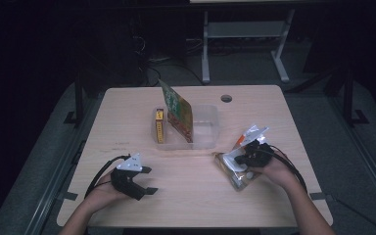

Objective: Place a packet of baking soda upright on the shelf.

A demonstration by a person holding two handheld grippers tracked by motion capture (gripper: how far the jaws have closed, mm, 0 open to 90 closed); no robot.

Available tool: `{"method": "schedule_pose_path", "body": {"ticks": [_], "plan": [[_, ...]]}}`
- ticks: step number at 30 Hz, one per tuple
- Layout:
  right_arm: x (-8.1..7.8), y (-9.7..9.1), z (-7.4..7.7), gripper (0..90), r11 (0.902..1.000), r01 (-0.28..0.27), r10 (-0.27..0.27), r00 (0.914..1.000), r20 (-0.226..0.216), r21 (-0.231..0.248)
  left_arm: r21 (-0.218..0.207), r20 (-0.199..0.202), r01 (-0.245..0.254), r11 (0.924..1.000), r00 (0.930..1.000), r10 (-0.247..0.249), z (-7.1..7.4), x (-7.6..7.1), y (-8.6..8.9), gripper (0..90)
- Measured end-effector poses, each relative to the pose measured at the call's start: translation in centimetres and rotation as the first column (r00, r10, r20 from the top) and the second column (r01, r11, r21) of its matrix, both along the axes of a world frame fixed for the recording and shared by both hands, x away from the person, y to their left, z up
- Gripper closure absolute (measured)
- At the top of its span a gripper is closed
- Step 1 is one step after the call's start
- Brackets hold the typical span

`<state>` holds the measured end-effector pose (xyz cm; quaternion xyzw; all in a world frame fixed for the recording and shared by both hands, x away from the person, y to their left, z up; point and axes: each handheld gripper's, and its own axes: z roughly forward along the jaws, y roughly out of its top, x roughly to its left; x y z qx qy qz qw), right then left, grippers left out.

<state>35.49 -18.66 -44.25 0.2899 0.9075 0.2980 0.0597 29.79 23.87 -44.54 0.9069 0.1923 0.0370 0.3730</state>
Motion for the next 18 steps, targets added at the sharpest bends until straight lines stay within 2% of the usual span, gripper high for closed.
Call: {"method": "schedule_pose_path", "body": {"ticks": [4,7,13,18], "plan": [[-0.7,1.5,0.1,90.0,0.9989,-0.047,0.047,0.9987,-0.018,0.009,0.002,0.0,0.0,1.0,1.0,0.0,0.0,0.0,0.0,20.5],[-1.2,2.7,0.1,90.0,0.9944,-0.105,0.105,0.9944,-0.013,-0.001,-0.002,0.0,-0.001,1.0,1.0,0.001,0.0,0.0,0.0,20.6],[-2.4,5.8,0.1,90.0,0.9756,-0.22,0.22,0.9756,0.005,-0.007,-0.014,0.0,0.005,0.9999,1.0,-0.005,0.2,0.0,-0.1,20.5],[-3.3,8.8,0.0,90.0,0.9618,-0.274,0.274,0.9618,0.011,0.009,-0.048,0.013,0.0,0.9988,0.9999,0.001,0.6,-0.2,-0.3,20.7]]}}
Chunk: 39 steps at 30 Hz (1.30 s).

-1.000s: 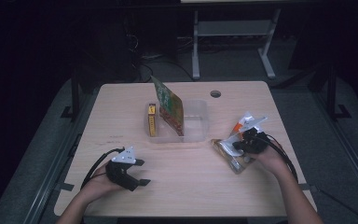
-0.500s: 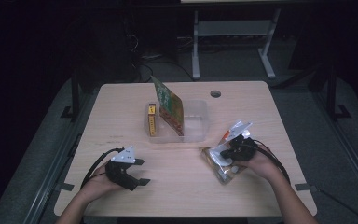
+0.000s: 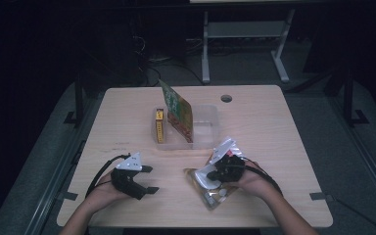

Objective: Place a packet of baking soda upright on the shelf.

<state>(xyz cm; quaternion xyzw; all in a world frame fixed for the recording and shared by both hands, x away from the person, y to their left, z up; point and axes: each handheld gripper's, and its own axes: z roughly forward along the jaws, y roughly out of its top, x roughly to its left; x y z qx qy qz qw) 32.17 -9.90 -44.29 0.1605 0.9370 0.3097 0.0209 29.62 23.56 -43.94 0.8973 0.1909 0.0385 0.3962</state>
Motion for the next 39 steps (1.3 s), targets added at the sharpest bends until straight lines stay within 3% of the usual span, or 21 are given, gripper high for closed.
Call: {"method": "schedule_pose_path", "body": {"ticks": [6,14,16,20,22,24,29,34,39], "plan": [[-1.2,3.1,0.0,90.0,0.9993,-0.037,0.037,0.999,0.025,0.007,-0.047,0.0,-0.005,0.9989,1.0,0.005,0.5,-0.2,-0.6,21.1],[-2.0,5.4,-0.1,90.0,0.9947,-0.099,0.098,0.9948,0.025,0.026,-0.048,0.003,0.029,0.9985,0.9996,-0.029,0.4,-0.3,-2.2,21.6],[-2.2,5.4,0.1,90.0,0.9944,-0.102,0.101,0.9936,0.05,0.025,-0.042,0.008,0.036,0.9985,0.9993,-0.036,0.5,-0.3,-2.6,22.0],[-1.6,3.3,1.0,88.5,0.9964,-0.044,0.041,0.9978,0.052,0.073,-0.049,-0.007,0.03,0.9984,0.9995,-0.03,0.6,0.0,-3.5,22.8],[-1.3,1.9,1.4,82.7,0.9963,-0.004,0.0,0.9984,0.056,0.086,-0.042,-0.012,0.032,0.9986,0.9994,-0.032,0.6,0.2,-4.2,22.7],[-1.2,0.4,1.8,75.5,0.9914,0.067,-0.07,0.9972,0.026,0.112,-0.032,-0.007,0.026,0.9992,0.9996,-0.026,0.7,0.3,-5.0,22.7],[-1.4,-2.8,1.8,52.4,0.9748,0.18,-0.183,0.9831,0.007,0.131,-0.006,-0.023,0.021,0.9998,0.9995,-0.021,0.3,0.6,-6.8,23.7],[-1.4,-5.3,1.6,44.1,0.9546,0.253,-0.254,0.9671,-0.01,0.158,0.007,-0.068,0.007,1.0,0.9977,-0.006,-0.4,1.2,-8.1,26.6],[-0.7,-6.4,1.7,39.5,0.9413,0.291,-0.294,0.9558,-0.007,0.171,0.006,-0.105,-0.013,0.9999,0.9944,0.014,-1.0,1.8,-8.9,33.0]]}}
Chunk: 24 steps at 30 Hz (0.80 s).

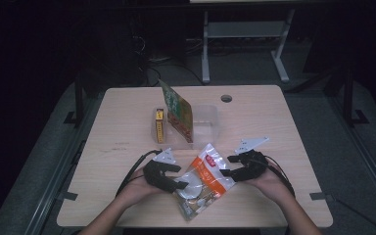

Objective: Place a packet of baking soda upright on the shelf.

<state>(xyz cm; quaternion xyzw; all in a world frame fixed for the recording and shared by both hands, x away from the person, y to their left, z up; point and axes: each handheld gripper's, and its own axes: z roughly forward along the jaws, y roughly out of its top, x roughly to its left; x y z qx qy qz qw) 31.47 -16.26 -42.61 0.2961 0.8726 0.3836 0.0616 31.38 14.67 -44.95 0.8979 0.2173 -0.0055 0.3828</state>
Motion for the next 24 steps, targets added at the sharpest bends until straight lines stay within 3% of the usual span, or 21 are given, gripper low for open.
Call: {"method": "schedule_pose_path", "body": {"ticks": [2,6,8,10,15,18,21,24], "plan": [[0.02,-0.11,-0.03,38.4,1.0,0.006,-0.006,1.0,0.001,0.0,-0.009,-0.023,-0.003,1.0,0.9997,0.003,-0.2,0.05,-0.17,35.4],[0.11,-0.27,-0.01,37.7,0.9999,0.011,-0.011,0.9999,0.012,0.008,-0.012,-0.031,-0.03,0.9995,0.9991,0.03,-0.33,0.22,-0.22,38.6],[0.18,-0.36,0.0,37.7,0.9999,0.014,-0.015,0.9997,0.018,0.006,-0.007,-0.027,-0.024,0.9997,0.9993,0.024,-0.34,0.13,-0.31,38.6],[0.16,-0.38,0.0,37.6,0.9997,0.022,-0.022,0.9996,0.014,0.006,-0.014,-0.049,0.004,0.9999,0.9988,-0.005,-0.42,0.19,-0.46,44.9],[0.24,-0.35,-0.13,37.7,0.9999,0.015,-0.015,0.9996,0.023,-0.001,-0.021,-0.072,0.02,0.9996,0.9972,-0.021,-0.57,0.47,-0.6,50.6],[0.26,-0.28,-0.2,37.6,0.9999,0.012,-0.012,0.9998,0.016,-0.005,-0.019,-0.051,0.028,0.9994,0.9983,-0.029,-0.52,0.41,-0.58,57.3],[0.34,-0.2,-0.35,37.2,0.9999,0.011,-0.011,0.9999,0.013,-0.007,0.012,-0.003,0.062,0.998,0.9981,-0.062,-0.21,0.3,-0.61,75.3],[0.39,-0.17,-0.48,36.6,1.0,0.003,-0.003,1.0,0.007,-0.008,0.032,0.03,0.088,0.9956,0.9955,-0.089,0.01,0.07,-0.79,80.0]]}}
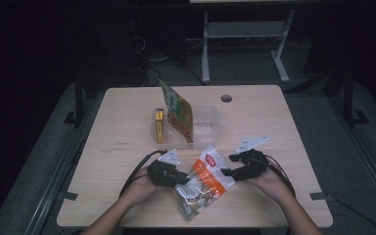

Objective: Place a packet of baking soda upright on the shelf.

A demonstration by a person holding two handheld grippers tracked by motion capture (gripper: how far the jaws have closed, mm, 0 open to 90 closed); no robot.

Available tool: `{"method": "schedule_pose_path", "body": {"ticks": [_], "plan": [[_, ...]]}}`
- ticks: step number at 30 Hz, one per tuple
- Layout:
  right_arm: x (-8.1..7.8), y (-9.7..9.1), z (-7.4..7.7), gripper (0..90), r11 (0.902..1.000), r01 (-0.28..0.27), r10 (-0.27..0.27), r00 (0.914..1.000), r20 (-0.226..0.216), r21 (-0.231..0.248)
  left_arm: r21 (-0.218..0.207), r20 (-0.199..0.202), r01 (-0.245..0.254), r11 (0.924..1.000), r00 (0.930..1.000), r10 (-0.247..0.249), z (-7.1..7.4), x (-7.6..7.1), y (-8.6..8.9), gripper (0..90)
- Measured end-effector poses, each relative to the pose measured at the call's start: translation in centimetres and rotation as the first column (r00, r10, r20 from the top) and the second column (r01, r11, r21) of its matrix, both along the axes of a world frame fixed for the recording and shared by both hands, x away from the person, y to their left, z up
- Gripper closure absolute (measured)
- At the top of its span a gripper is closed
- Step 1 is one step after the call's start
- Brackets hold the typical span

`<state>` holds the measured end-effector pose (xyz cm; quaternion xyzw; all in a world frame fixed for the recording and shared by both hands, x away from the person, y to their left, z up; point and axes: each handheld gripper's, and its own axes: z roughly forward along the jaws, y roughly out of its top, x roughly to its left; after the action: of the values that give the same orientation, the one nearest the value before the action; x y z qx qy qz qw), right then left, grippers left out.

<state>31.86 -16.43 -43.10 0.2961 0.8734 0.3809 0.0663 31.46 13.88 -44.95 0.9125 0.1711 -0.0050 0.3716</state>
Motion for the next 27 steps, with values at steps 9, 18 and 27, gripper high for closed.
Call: {"method": "schedule_pose_path", "body": {"ticks": [9,18,27], "plan": [[0.4,-0.5,-0.3,35.2,0.9976,-0.044,0.046,0.9984,-0.033,0.053,-0.02,0.071,0.067,0.9976,0.9953,-0.065,1.1,-0.6,0.5,89.3],[1.2,-1.1,0.2,39.9,0.98,-0.074,0.084,0.9952,-0.05,0.185,-0.076,0.16,0.124,0.9894,0.9809,-0.111,2.7,-1.5,1.3,89.4],[1.5,0.4,1.0,56.9,0.9467,-0.194,0.223,0.9709,-0.087,0.257,-0.1,0.201,0.173,0.9799,0.9679,-0.151,3.6,-2.4,1.7,89.5]]}}
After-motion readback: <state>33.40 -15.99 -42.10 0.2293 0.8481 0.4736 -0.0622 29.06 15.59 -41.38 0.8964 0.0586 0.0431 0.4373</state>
